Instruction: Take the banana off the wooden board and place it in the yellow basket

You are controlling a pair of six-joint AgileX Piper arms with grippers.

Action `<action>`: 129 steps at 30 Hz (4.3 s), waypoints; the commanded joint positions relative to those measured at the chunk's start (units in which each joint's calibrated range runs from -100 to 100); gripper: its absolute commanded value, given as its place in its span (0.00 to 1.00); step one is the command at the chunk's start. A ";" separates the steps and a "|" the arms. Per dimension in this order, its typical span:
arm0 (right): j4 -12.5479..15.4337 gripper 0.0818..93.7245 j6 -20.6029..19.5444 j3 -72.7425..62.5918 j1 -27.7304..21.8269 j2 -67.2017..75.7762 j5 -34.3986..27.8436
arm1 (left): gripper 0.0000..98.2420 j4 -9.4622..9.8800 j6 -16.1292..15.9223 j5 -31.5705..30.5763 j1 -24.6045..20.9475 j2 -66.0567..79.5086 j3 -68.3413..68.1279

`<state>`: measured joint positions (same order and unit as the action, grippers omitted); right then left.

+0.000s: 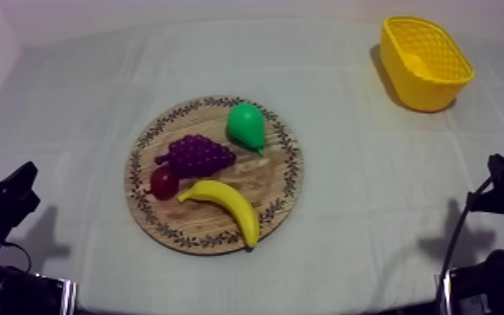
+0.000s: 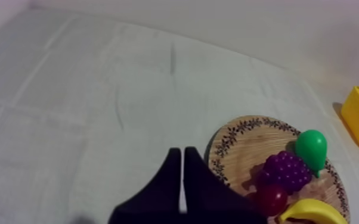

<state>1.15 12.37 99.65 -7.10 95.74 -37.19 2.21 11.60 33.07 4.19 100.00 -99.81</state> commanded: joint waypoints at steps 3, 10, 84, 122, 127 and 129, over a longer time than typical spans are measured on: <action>-0.10 0.01 -1.29 0.02 1.29 0.01 -1.27 | 0.00 -0.04 0.00 -0.01 -0.02 0.00 0.03; -0.10 0.01 -1.83 0.02 1.29 0.01 -1.27 | 0.00 -0.04 0.01 -0.01 -0.02 0.00 0.03; -3.23 0.01 -1.36 -66.52 47.39 -62.61 -27.46 | 0.00 0.01 0.01 -0.01 0.05 0.00 0.03; -9.94 0.55 -17.96 -67.53 57.05 -87.14 -21.23 | 0.00 0.01 0.00 -0.01 0.05 0.00 0.03; -10.25 0.60 -18.11 -66.74 57.11 -87.30 -20.42 | 0.00 0.01 0.00 -0.01 0.05 0.00 0.03; -9.89 0.61 -17.69 -66.95 56.62 -87.77 -20.15 | 0.00 0.01 0.00 -0.01 0.05 0.00 0.03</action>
<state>-8.96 -5.66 32.87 49.79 8.21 -57.22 2.21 11.60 33.07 4.22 100.00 -99.81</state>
